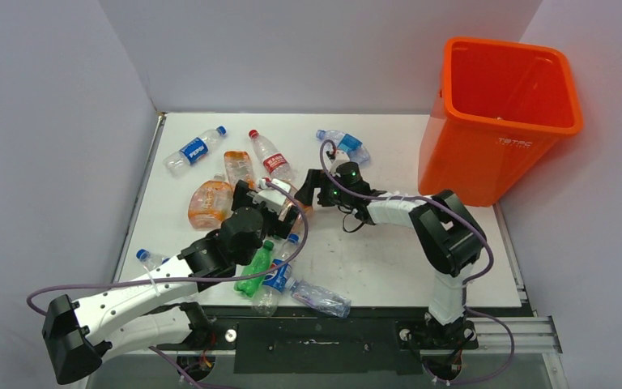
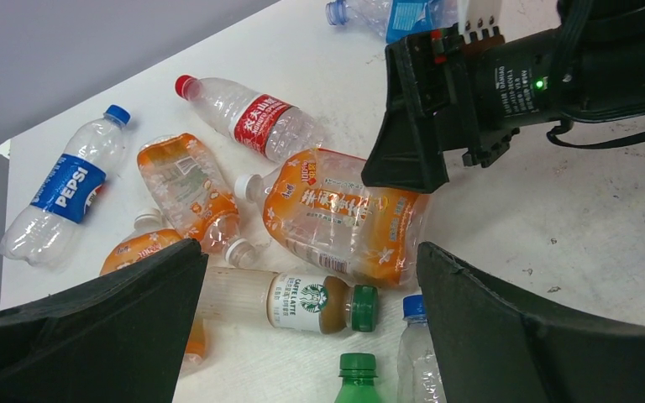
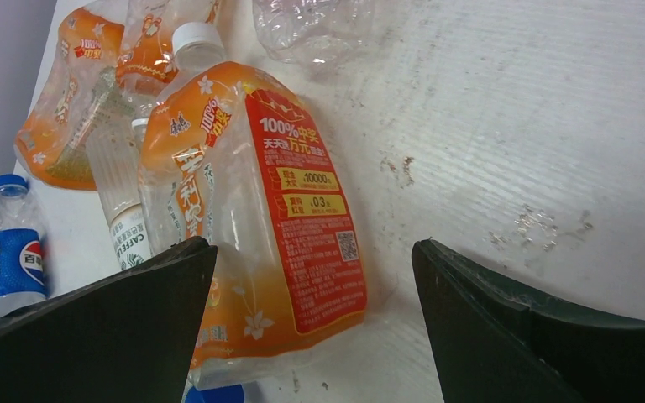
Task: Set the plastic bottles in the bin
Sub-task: Pick up the plastic bottle from the corner of the board.
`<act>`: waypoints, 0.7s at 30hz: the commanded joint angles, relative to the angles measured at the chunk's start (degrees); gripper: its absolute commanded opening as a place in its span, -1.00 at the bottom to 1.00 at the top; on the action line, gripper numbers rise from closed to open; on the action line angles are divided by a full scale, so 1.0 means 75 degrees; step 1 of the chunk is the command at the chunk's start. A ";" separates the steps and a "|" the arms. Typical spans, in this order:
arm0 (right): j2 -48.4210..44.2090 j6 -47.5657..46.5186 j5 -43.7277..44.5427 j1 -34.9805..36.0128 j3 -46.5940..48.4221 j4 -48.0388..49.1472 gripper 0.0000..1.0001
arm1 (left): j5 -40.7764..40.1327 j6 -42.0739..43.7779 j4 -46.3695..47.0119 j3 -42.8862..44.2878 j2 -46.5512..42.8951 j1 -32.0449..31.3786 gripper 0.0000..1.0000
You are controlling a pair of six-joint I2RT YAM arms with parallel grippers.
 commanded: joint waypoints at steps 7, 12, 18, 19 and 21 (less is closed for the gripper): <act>0.1015 0.0063 -0.1113 0.0111 0.1041 0.0441 0.84 | 0.0150 -0.0112 0.0318 0.0125 0.0084 0.0039 0.92; 0.0970 0.0295 -0.1096 0.0047 0.0602 0.0902 0.80 | 0.0262 -0.0167 0.0319 0.0153 0.0128 0.0040 0.92; 0.0772 0.0309 -0.0772 0.0107 0.0528 0.0883 0.79 | 0.0369 -0.1688 -0.0524 0.0743 0.0816 0.0778 0.92; 0.0650 0.0365 -0.0667 0.0073 0.0429 0.0948 0.79 | 0.0707 -0.2362 -0.0831 0.1010 0.1072 0.1176 0.92; 0.0450 0.0483 -0.0532 -0.0014 0.0207 0.1064 0.79 | 0.2211 -0.3717 -0.1452 0.1502 0.1564 0.2225 0.92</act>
